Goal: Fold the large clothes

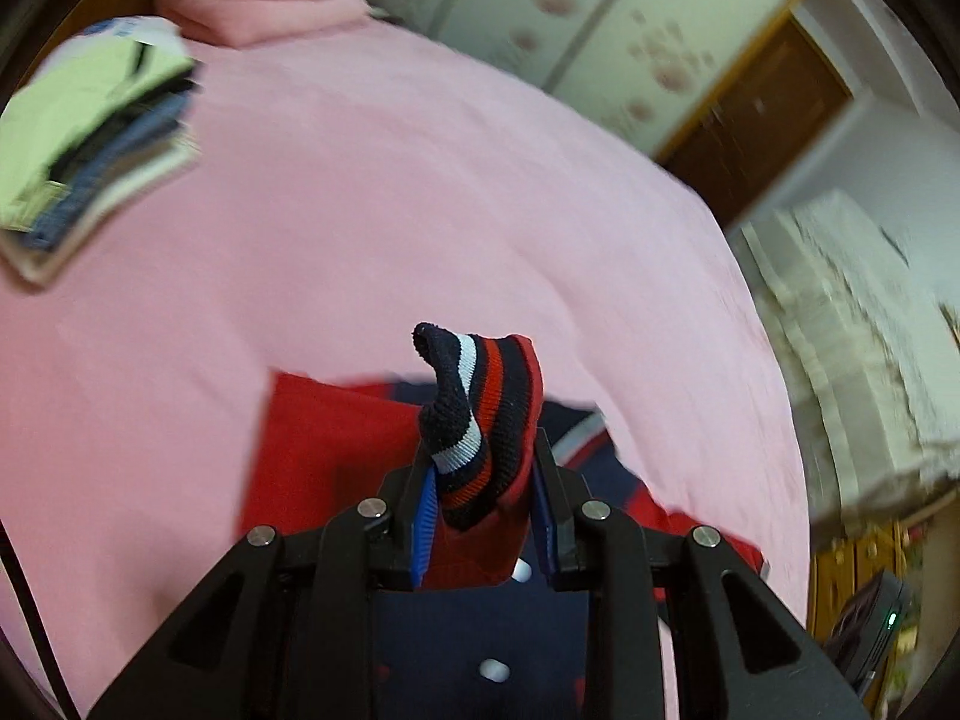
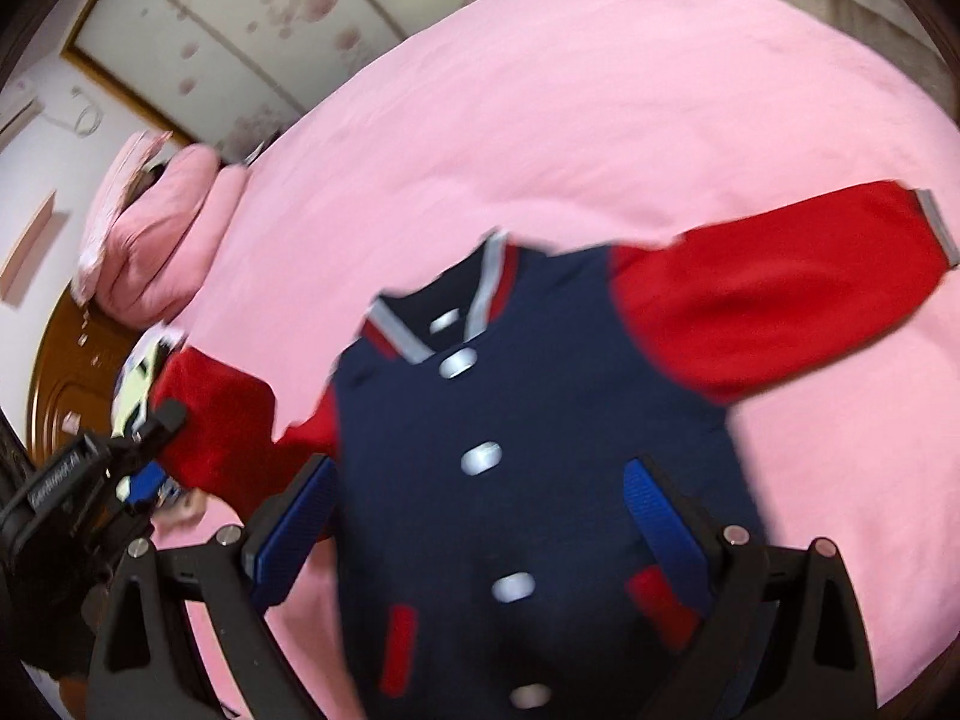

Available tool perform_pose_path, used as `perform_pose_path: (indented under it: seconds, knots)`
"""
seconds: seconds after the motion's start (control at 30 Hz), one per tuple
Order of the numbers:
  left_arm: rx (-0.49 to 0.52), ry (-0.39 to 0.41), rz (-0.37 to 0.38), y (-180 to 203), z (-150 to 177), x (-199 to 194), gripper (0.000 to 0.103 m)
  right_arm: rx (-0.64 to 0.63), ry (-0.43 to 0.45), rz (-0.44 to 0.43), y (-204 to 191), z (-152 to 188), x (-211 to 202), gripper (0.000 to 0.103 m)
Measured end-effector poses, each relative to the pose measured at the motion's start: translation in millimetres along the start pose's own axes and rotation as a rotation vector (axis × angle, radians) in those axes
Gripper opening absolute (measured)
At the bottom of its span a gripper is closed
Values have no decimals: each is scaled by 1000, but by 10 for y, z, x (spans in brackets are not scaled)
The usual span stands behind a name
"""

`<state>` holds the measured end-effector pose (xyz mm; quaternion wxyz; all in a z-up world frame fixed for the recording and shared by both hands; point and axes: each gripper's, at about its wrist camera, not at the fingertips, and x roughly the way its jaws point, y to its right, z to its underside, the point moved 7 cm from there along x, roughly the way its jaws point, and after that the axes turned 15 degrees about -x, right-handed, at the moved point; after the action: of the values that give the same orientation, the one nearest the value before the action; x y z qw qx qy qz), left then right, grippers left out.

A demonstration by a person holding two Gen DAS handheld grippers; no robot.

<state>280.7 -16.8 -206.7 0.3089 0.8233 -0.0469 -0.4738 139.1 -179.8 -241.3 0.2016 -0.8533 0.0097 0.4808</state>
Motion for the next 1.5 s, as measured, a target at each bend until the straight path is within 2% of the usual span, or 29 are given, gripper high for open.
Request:
perform_pose_path:
  seconds: [0.13, 0.2, 0.27, 0.3, 0.37, 0.43, 0.5, 0.6, 0.67, 0.7, 0.73, 0.77, 0.8, 0.87, 0.93, 0.97, 1.0, 1.13, 1.2, 1.23, 1.33, 1.4, 1.5]
  knots:
    - [65, -75, -20, 273, 331, 180, 33, 9, 13, 42, 397, -81, -125, 96]
    - [100, -106, -31, 355, 397, 297, 44, 11, 4, 46, 551, -85, -146, 96]
    - [125, -137, -47, 365, 505, 273, 84, 15, -10, 37, 645, -56, -126, 96]
    - [126, -138, -55, 354, 510, 276, 87, 18, -15, 26, 661, -49, -110, 96]
    - [119, -128, -74, 283, 516, 249, 87, 24, -27, -9, 666, -34, -62, 96]
    - [103, -132, -116, 168, 492, 272, 87, 20, -52, -67, 617, -17, 33, 89]
    - [83, -138, -185, -30, 440, 313, 87, 9, -84, -112, 544, 17, 127, 81]
    - [60, -138, -269, -293, 354, 368, 87, -4, -144, -189, 374, 73, 331, 79]
    - [37, -136, -309, -473, 294, 380, 87, -21, -189, -194, 274, 113, 468, 77]
    - [24, -135, -328, -561, 253, 383, 87, -28, -211, -175, 257, 134, 535, 73]
    - [16, -133, -341, -634, 226, 410, 87, -32, -236, -164, 241, 151, 628, 68]
    - [12, -129, -353, -690, 219, 431, 87, -32, -238, -176, 226, 154, 673, 54]
    - [6, -123, -372, -760, 187, 435, 87, -38, -227, -200, 196, 138, 729, 48]
    - [-3, -118, -393, -863, 156, 463, 87, -64, -224, -196, 185, 99, 803, 46]
    - [-16, -120, -405, -937, 141, 489, 87, -80, -222, -186, 201, 39, 862, 34]
    - [-21, -126, -410, -967, 142, 502, 87, -82, -211, -189, 221, -6, 870, 17]
    - [-24, -135, -417, -1001, 150, 529, 87, -84, -207, -189, 239, -36, 872, 5]
    - [-3, -161, -449, -1056, 194, 623, 87, -81, -231, -145, 376, -114, 863, 6]
    - [15, -167, -464, -1062, 208, 663, 87, -89, -275, -121, 435, -99, 882, 8]
    - [24, -171, -470, -1061, 214, 683, 87, -76, -300, -138, 449, -78, 903, 9]
    - [48, -182, -485, -1063, 222, 742, 87, -22, -338, -170, 480, -53, 937, 22]
    - [65, -183, -495, -1056, 218, 759, 87, -13, -352, -180, 466, -51, 946, 43]
    - [89, -191, -513, -1061, 226, 808, 87, -34, -348, -173, 412, -41, 948, 44]
